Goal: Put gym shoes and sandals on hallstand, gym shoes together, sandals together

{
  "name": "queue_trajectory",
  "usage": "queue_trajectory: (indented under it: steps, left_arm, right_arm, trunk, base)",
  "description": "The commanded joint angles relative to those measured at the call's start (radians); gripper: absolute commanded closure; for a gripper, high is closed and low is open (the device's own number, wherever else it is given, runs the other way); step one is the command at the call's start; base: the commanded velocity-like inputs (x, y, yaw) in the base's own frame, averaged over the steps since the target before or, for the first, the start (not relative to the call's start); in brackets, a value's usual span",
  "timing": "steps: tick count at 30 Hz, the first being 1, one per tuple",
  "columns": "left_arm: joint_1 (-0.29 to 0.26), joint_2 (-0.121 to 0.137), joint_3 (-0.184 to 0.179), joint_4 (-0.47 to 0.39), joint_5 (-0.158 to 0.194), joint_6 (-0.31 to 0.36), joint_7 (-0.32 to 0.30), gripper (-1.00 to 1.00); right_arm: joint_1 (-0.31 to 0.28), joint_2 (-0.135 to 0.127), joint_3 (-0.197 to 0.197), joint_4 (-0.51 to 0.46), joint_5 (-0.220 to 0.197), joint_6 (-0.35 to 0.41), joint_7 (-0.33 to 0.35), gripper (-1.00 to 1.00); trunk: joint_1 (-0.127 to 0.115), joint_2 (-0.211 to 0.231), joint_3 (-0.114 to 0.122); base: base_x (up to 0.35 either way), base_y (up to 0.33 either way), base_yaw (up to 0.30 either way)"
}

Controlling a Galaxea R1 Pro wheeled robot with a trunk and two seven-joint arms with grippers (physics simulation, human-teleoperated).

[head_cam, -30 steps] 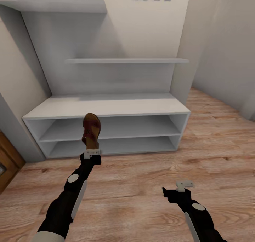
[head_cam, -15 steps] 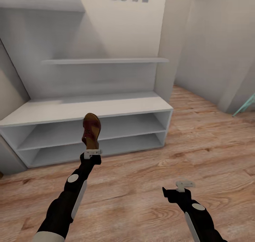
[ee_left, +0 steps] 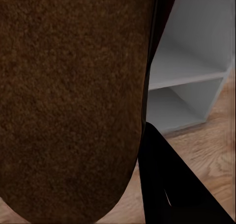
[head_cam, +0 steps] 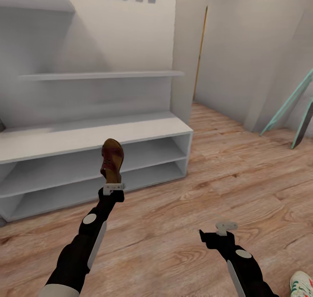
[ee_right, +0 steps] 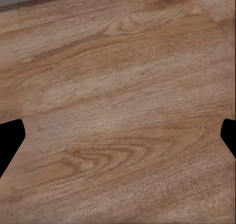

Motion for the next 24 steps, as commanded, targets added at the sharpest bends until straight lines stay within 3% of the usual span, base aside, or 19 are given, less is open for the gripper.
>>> queue_trajectory:
  steps: [1, 24]
  left_arm:
    - [0.000, 0.000, 0.001, -0.002, -0.004, 0.006, -0.005, 1.00]
    - [0.000, 0.000, 0.001, -0.002, -0.004, 0.006, -0.005, 1.00]
  right_arm:
    - [-0.001, 0.000, 0.000, -0.002, -0.001, 0.005, 0.000, -1.00]
    - [-0.001, 0.000, 0.000, -0.002, -0.001, 0.005, 0.000, -1.00]
  trunk:
    - [0.000, 0.000, -0.001]
    - [0.000, 0.000, -0.001]
  base:
    - [0.000, 0.000, -0.263]
    - [0.000, 0.000, -0.282]
